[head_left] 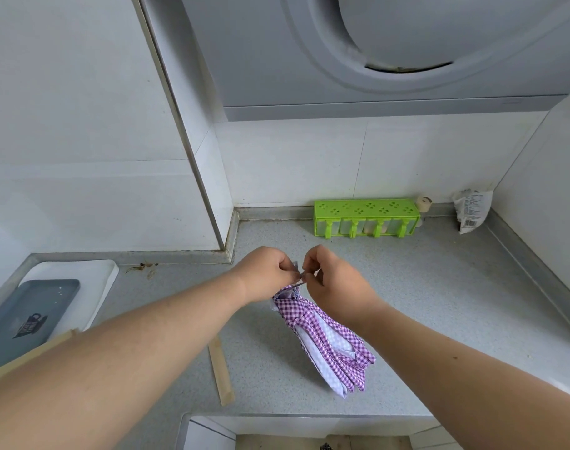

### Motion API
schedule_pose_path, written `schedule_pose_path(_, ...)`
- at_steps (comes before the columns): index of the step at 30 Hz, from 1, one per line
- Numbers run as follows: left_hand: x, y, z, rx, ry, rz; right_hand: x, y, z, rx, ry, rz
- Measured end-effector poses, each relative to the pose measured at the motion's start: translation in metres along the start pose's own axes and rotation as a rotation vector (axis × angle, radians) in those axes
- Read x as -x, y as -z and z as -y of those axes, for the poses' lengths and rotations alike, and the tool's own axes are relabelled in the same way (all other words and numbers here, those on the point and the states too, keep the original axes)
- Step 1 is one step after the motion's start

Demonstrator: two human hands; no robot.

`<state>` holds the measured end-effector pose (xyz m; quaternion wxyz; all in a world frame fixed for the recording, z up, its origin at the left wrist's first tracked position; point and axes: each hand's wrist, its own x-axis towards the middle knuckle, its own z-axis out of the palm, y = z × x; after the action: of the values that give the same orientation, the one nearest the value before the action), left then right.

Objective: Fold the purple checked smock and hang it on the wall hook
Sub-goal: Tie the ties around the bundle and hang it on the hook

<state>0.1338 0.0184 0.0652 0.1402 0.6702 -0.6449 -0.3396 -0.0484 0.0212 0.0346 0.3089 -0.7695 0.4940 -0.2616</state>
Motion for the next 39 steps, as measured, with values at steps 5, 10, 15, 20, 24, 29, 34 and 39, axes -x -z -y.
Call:
schedule_pose_path(5,0.005,0.011,-0.002,-0.199,-0.136,0.099,-0.001,-0.003,-0.001,0.113,0.035,-0.045)
schedule_pose_path(10,0.005,0.013,0.001,-0.138,-0.080,0.173,-0.006,-0.005,-0.002,0.143,0.044,-0.044)
schedule_pose_path(15,0.006,0.005,0.012,0.199,0.059,0.242,-0.011,-0.006,-0.002,0.160,-0.006,0.008)
schedule_pose_path(20,0.004,0.004,0.017,0.386,0.087,0.231,-0.009,-0.005,0.000,0.052,-0.055,0.031)
schedule_pose_path(24,0.003,0.005,0.019,0.405,0.090,0.216,-0.004,-0.003,0.006,-0.035,-0.065,0.052)
schedule_pose_path(29,0.003,0.006,0.024,0.457,0.102,0.220,-0.008,-0.003,0.008,0.080,-0.052,0.034)
schedule_pose_path(34,-0.003,0.010,0.036,0.425,0.134,0.113,-0.008,-0.009,0.000,0.081,-0.006,0.042)
schedule_pose_path(39,-0.008,0.015,0.049,0.290,0.136,-0.009,-0.006,-0.010,-0.004,0.094,0.013,0.087)
